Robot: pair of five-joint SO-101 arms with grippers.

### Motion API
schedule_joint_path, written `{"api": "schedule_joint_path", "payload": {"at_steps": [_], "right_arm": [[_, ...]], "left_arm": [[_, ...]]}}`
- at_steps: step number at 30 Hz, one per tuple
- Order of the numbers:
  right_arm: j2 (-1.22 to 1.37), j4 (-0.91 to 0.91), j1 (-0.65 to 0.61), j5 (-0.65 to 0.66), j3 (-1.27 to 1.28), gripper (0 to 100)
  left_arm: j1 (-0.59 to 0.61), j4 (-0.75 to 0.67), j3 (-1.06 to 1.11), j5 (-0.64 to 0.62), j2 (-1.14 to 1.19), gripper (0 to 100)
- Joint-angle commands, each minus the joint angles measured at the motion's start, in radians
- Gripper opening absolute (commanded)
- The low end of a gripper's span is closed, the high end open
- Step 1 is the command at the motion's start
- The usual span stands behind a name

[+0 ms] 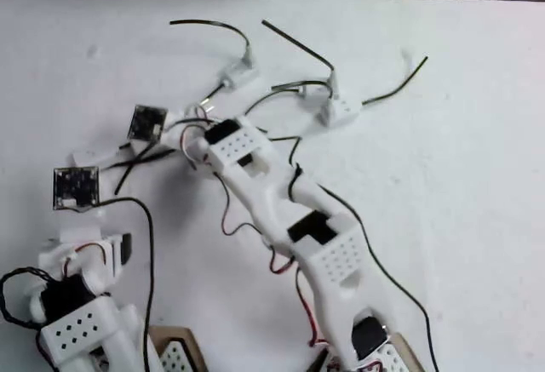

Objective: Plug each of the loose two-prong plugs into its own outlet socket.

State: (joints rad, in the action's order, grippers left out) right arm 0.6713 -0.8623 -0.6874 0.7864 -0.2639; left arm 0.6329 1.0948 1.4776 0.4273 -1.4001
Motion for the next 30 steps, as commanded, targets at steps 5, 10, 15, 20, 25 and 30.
{"api": "schedule_joint_path", "payload": {"at_steps": [5,10,15,20,25,30], "right_arm": [[0.045,0.01,0.033,0.005,-0.121,0.9],[-0.007,-0.094,0.045,0.002,-0.123,1.8],[-0.114,-0.278,0.044,-0.005,-0.118,1.8],[-0.185,-0.486,0.048,-0.041,-0.118,1.8],[-0.189,-0.673,0.054,-0.068,-0.112,1.8],[-0.137,-0.685,0.084,-0.064,-0.046,1.7]], "left_arm": [[-0.001,-0.018,-0.002,0.002,-0.012,29],[-0.001,-0.018,-0.002,0.002,-0.012,29],[-0.001,-0.018,-0.002,0.002,-0.012,29],[-0.001,-0.018,0.0,0.002,-0.012,29],[-0.001,-0.018,0.0,0.002,-0.012,29],[-0.001,-0.018,0.0,0.002,-0.012,29]]}}
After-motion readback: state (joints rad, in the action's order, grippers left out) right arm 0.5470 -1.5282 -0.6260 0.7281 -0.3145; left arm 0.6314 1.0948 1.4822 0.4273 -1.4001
